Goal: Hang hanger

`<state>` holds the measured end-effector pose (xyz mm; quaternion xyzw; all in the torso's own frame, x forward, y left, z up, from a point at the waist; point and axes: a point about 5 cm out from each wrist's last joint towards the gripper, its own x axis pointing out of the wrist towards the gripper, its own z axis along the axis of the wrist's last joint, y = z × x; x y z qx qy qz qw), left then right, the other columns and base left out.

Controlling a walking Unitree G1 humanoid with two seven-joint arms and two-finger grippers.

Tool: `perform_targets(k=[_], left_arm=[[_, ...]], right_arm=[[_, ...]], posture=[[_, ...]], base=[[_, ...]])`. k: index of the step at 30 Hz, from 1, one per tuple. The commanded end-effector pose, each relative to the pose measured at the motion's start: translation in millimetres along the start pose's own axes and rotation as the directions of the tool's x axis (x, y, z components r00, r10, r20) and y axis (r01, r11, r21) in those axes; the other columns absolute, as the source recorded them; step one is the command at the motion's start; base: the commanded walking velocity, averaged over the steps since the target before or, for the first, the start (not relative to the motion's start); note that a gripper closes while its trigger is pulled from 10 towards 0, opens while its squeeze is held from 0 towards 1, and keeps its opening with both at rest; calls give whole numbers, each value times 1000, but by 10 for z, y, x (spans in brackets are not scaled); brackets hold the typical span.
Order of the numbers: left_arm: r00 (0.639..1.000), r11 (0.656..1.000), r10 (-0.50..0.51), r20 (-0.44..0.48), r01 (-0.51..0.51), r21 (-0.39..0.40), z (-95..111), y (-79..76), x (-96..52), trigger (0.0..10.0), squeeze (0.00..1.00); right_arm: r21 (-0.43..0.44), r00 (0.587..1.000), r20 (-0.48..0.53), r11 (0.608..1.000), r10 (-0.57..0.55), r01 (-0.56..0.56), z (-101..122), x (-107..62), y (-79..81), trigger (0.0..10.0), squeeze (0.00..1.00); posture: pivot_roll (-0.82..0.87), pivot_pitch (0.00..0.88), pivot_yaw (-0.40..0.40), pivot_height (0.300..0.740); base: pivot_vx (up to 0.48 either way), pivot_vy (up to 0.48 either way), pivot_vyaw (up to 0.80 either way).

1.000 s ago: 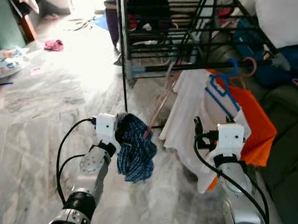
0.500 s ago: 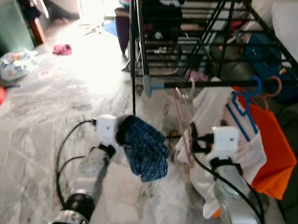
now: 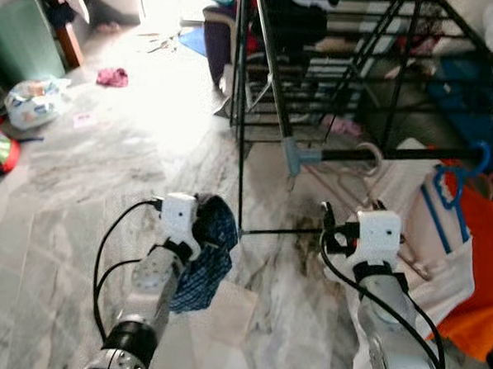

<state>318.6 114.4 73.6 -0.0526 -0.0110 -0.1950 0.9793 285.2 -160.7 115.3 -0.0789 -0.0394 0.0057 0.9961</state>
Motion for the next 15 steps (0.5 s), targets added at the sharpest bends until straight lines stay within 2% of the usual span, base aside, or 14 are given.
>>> perform_targets(k=[1, 8, 12, 14, 15], left_arm=[[1000, 1000, -29, -2, 29, 7, 6, -71, 23, 10000, 0], [1000, 1000, -29, -10, 29, 6, -21, -84, 1, 10000, 0], [999, 1000, -27, -18, 27, 5, -38, -92, -10, 10000, 0], [999, 1000, -26, -33, 26, 7, -64, -98, -17, 10000, 0], [999, 1000, -26, -33, 26, 7, -64, -98, -17, 10000, 0]], right_arm=[[-4, 1000, -12, 1000, -1, 1, -18, -22, -46, 10000, 0], [5, 999, -7, 999, 37, -37, -1, -24, -9, 10000, 0], [-17, 1000, -11, 999, 29, -29, -6, -22, -15, 10000, 0], [-74, 1000, -8, 997, -6, 5, -16, -25, -59, 10000, 0], [-74, 1000, -8, 997, -6, 5, -16, -25, -59, 10000, 0]], posture=[[-33, 140, 4, 740], [-27, 145, -4, 740], [-29, 145, -8, 740], [-32, 146, -10, 740], [-32, 146, -10, 740]], base=[[0, 0, 0], [0, 0, 0], [0, 0, 0], [0, 0, 0], [0, 0, 0]])
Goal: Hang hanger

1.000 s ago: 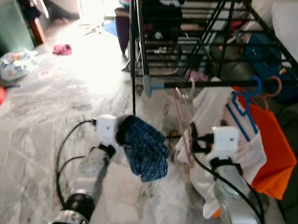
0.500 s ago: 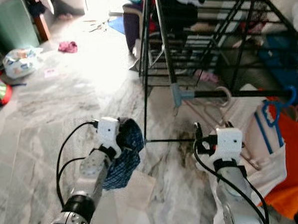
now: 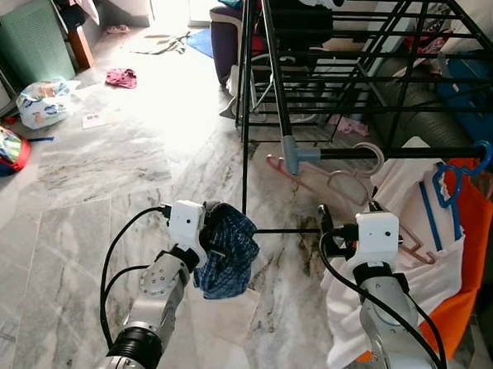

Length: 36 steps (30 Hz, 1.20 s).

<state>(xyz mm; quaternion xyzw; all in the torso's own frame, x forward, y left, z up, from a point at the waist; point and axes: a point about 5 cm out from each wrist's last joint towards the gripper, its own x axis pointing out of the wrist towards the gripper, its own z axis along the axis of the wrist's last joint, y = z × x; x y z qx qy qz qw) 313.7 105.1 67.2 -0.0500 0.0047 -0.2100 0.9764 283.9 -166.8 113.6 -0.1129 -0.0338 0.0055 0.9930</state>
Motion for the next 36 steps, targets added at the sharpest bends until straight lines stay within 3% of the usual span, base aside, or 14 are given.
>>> perform_targets(k=[1, 6, 9, 11, 20, 21, 22, 24, 25, 26, 28, 32, 36], left_arm=[[1000, 1000, 3, -5, -3, 9, -2, -2, -7, 10000, 0], [1000, 1000, -10, -27, 11, 6, -45, -27, -19, 10000, 0], [998, 999, -34, -49, 34, 3, -91, -74, -42, 10000, 0], [998, 999, -37, -55, 37, 2, -106, -84, -55, 10000, 0], [996, 999, -46, -73, 46, 7, -140, -87, -83, 10000, 0], [996, 999, -46, -74, 46, 8, -137, -86, -79, 10000, 0], [996, 999, -45, -75, 46, 11, -128, -79, -72, 10000, 0], [996, 999, -44, -76, 45, 12, -124, -75, -70, 10000, 0], [996, 999, -43, -76, 45, 14, -119, -68, -68, 10000, 0], [996, 999, -43, -76, 44, 16, -113, -62, -63, 10000, 0], [996, 999, -41, -78, 43, 21, -108, -49, -61, 10000, 0], [996, 999, -38, -80, 40, 24, -107, -38, -61, 10000, 0], [996, 999, -37, -82, 39, 26, -107, -37, -58, 10000, 0]], right_arm=[[-32, 1000, 3, 999, -22, 22, 0, -10, -23, 10000, 0], [-56, 999, 1, 998, -36, 37, -12, -1, -120, 10000, 0], [-106, 998, -62, 994, 9, -15, -66, 24, -250, 10000, 0], [-82, 995, -91, 996, 32, -39, -98, 43, -281, 10000, 0], [-74, 968, -188, 980, 169, -185, -209, 223, -215, 10000, 0], [-75, 966, -186, 978, 181, -197, -205, 248, -205, 8000, 0], [-72, 962, -188, 974, 199, -216, -184, 329, -195, 510, 0], [-75, 959, -192, 971, 208, -225, -175, 362, -190, 510, 0], [-78, 960, -194, 972, 204, -222, -157, 414, -197, 2118, 0], [-85, 959, -197, 971, 202, -222, -142, 457, -204, 2824, 0], [-95, 963, -201, 975, 181, -203, -109, 554, -244, 2235, 0], [-91, 966, -202, 979, 160, -181, -85, 641, -285, 4000, 0], [-87, 970, -204, 985, 130, -150, -62, 709, -320, 3569, 0]], posture=[[-33, 146, -10, 740], [-42, 157, -10, 740], [-50, 186, -10, 740], [-50, 194, -9, 740], [-48, 208, -1, 740], [-45, 207, 0, 740], [-41, 205, 4, 740], [-41, 205, 4, 740], [-36, 203, 6, 740], [-33, 201, 6, 740], [-29, 198, 7, 740], [-24, 192, 8, 740], [-21, 187, 8, 740]], base=[[0, 0, 0], [0, 0, 0], [0, 0, 0], [0, 0, 0], [0, 0, 0], [0, 0, 0], [0, 0, 0], [0, 0, 0], [0, 0, 0], [0, 0, 0], [0, 0, 0], [0, 0, 0], [0, 0, 0]])
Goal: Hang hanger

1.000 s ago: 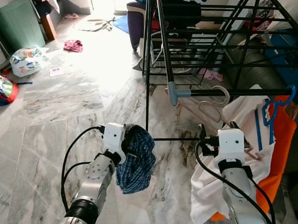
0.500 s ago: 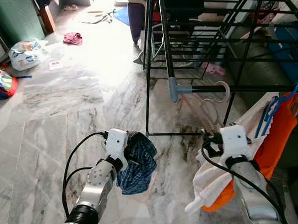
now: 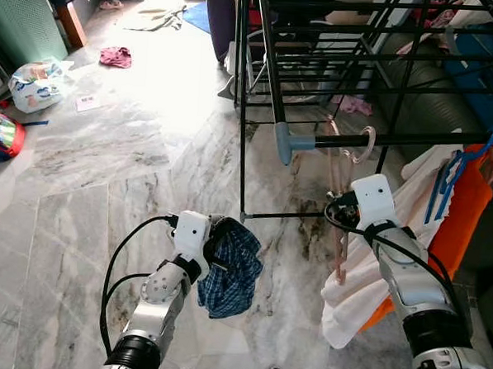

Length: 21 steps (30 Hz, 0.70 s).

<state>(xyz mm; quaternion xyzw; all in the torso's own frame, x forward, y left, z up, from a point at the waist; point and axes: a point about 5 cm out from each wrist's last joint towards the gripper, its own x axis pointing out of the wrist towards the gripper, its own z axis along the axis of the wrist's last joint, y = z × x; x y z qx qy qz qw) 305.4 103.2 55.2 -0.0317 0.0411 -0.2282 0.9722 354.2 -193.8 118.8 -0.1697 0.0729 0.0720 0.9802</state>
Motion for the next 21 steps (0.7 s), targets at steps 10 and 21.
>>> perform_targets(k=[10, 21], left_arm=[[1000, 1000, -8, -8, 8, 15, 31, -8, 50, 10000, 0], [1000, 1000, -7, -19, 8, 28, 36, 2, 74, 10000, 0]], right_arm=[[11, 999, -14, 999, -47, 47, 57, 127, -67, 8588, 0], [7, 998, -47, 999, -41, 41, 2, 160, -6, 10000, 0]], posture=[[-19, 166, 12, 740], [-17, 152, 19, 740]], base=[[0, 0, 0], [0, 0, 0]])
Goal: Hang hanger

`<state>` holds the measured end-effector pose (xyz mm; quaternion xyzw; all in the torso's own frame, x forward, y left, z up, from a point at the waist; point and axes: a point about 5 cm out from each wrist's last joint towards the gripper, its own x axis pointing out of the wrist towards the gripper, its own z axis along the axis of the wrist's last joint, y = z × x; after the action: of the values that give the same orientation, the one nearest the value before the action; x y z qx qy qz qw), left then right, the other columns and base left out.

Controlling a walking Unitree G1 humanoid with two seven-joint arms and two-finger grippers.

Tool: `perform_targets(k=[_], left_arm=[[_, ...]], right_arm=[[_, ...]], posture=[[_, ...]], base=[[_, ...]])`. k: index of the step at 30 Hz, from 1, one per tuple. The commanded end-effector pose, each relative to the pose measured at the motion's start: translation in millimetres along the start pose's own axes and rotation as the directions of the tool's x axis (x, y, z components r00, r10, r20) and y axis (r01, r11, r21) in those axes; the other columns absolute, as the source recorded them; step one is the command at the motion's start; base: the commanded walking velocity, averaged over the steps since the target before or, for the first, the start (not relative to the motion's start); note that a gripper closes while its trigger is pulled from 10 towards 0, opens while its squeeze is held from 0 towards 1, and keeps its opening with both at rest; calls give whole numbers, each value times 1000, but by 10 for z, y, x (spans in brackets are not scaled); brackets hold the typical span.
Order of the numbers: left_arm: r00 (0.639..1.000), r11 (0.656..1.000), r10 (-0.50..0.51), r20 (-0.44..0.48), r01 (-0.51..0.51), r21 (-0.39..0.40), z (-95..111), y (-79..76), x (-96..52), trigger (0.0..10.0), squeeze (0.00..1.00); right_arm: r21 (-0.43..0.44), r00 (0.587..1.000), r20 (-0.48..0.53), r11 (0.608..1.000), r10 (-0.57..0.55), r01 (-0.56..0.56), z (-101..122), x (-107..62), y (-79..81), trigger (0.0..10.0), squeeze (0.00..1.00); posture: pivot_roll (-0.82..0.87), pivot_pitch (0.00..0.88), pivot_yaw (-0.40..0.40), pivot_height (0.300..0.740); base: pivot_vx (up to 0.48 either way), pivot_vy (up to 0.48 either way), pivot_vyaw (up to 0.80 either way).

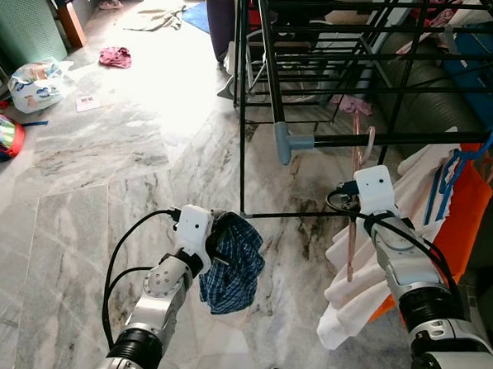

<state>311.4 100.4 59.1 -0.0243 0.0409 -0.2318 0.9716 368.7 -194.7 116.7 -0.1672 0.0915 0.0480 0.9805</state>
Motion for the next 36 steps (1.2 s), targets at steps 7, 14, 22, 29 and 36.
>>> perform_targets(k=[7, 14, 22, 29, 36], left_arm=[[1000, 1000, -3, -24, 4, 23, -9, 11, 15, 10000, 0], [1000, 1000, -1, -28, 2, 29, -12, 18, 17, 10000, 0], [999, 999, 1, -33, 0, 35, -19, 24, 13, 10000, 0], [999, 999, 3, -33, -2, 38, -17, 24, 12, 10000, 0], [999, 999, 1, -39, 1, 42, -30, 23, 6, 10000, 0]], right_arm=[[29, 998, 42, 998, 51, -53, 49, 12, 89, 10000, 953], [28, 998, 33, 998, 59, -60, 15, 10, 121, 10000, 1000], [17, 990, 61, 992, 127, -129, 16, -18, 156, 10000, 1000], [-9, 993, 37, 994, 110, -109, -63, -63, 71, 10000, 1000], [-27, 996, 36, 996, 81, -80, -86, -103, 10, 10000, 992]], posture=[[-15, 148, 22, 740], [-12, 146, 25, 740], [-10, 147, 29, 740], [-11, 149, 33, 740], [-18, 154, 39, 740]], base=[[0, 0, 0], [0, 0, 0], [0, 0, 0], [0, 0, 0], [0, 0, 0]])
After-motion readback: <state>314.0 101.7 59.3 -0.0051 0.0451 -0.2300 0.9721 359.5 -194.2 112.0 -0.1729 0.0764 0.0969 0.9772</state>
